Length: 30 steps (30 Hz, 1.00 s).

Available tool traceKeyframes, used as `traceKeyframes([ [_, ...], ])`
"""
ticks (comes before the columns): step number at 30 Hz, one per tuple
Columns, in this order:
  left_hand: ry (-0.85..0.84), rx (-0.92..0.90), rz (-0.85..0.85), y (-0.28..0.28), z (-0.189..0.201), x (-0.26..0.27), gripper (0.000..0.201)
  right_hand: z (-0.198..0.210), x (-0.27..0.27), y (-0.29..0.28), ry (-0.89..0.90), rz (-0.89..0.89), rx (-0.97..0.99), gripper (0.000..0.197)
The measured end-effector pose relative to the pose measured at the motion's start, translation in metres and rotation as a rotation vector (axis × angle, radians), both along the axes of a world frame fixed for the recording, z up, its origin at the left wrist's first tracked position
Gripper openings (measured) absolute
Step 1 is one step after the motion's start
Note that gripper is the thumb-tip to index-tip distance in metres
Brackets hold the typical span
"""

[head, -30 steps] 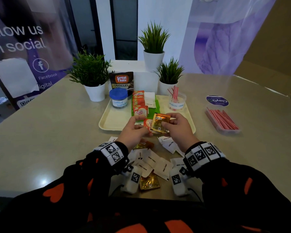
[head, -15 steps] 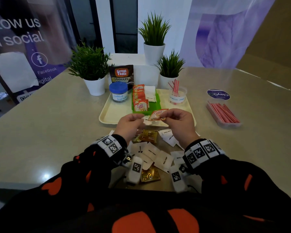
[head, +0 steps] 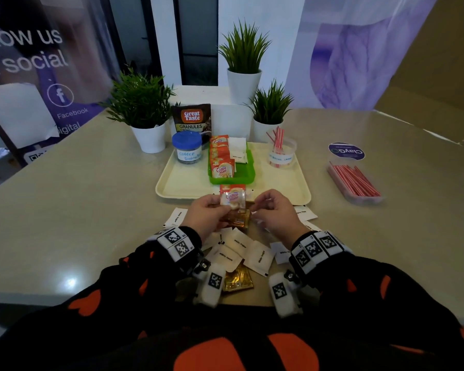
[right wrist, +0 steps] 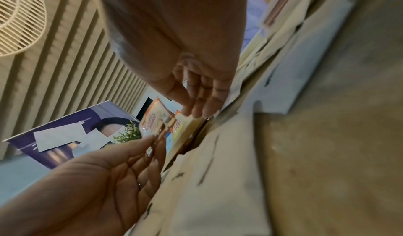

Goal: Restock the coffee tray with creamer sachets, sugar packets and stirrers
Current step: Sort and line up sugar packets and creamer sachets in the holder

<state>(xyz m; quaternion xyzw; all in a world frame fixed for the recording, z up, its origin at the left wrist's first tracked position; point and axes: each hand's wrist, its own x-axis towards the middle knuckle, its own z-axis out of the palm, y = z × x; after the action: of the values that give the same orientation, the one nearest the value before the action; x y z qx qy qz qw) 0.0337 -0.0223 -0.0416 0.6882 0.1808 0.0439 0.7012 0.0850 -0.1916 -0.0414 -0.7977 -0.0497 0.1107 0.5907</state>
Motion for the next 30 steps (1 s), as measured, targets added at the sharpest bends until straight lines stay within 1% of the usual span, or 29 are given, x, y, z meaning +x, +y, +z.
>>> traceKeyframes([
  [2, 0.013, -0.016, 0.068, 0.005, -0.004, 0.003, 0.022, -0.002, 0.003, 0.002, 0.02, 0.01, -0.156, 0.025],
  [3, 0.022, -0.037, 0.085, 0.007, -0.007, 0.005, 0.024, -0.001, 0.003, 0.003, 0.029, 0.026, -0.196, 0.027],
  [7, 0.025, -0.072, 0.105, 0.013, -0.017, 0.008, 0.032, 0.001, -0.003, 0.01, -0.039, 0.082, -0.369, 0.042],
  [11, -0.03, -0.122, 0.09, 0.014, -0.022, 0.007, 0.033, -0.004, -0.006, 0.021, -0.095, 0.095, -0.445, 0.03],
  [13, -0.041, -0.142, 0.078, 0.015, -0.023, 0.007, 0.034, -0.015, -0.005, 0.027, -0.104, 0.048, -0.406, 0.024],
  [14, -0.041, -0.149, 0.076, 0.015, -0.024, 0.007, 0.035, -0.02, -0.005, 0.028, -0.089, 0.022, -0.338, 0.021],
  [16, -0.038, -0.167, 0.083, 0.017, -0.025, 0.007, 0.035, -0.026, -0.004, 0.028, -0.022, -0.044, -0.141, 0.016],
  [17, -0.042, -0.181, 0.092, 0.018, -0.026, 0.008, 0.035, -0.028, -0.004, 0.026, -0.017, -0.074, -0.084, 0.013],
  [19, -0.043, -0.212, 0.109, 0.018, -0.026, 0.008, 0.037, -0.029, -0.003, 0.022, -0.035, -0.122, -0.033, 0.007],
  [23, -0.027, -0.223, 0.113, 0.018, -0.027, 0.009, 0.036, -0.03, -0.003, 0.018, 0.036, -0.16, 0.14, 0.012],
  [25, -0.032, -0.226, 0.098, 0.018, -0.026, 0.008, 0.034, -0.029, -0.005, 0.018, 0.056, -0.176, 0.186, 0.009],
  [26, -0.039, -0.227, 0.082, 0.018, -0.026, 0.007, 0.034, -0.028, -0.005, 0.018, 0.038, -0.193, 0.201, 0.008],
  [28, -0.043, -0.215, 0.042, 0.018, -0.026, 0.006, 0.038, -0.025, -0.006, 0.019, -0.041, -0.217, 0.18, 0.011],
  [30, -0.044, -0.194, 0.006, 0.019, -0.024, 0.005, 0.039, -0.02, -0.008, 0.021, -0.12, -0.194, 0.135, 0.015],
])
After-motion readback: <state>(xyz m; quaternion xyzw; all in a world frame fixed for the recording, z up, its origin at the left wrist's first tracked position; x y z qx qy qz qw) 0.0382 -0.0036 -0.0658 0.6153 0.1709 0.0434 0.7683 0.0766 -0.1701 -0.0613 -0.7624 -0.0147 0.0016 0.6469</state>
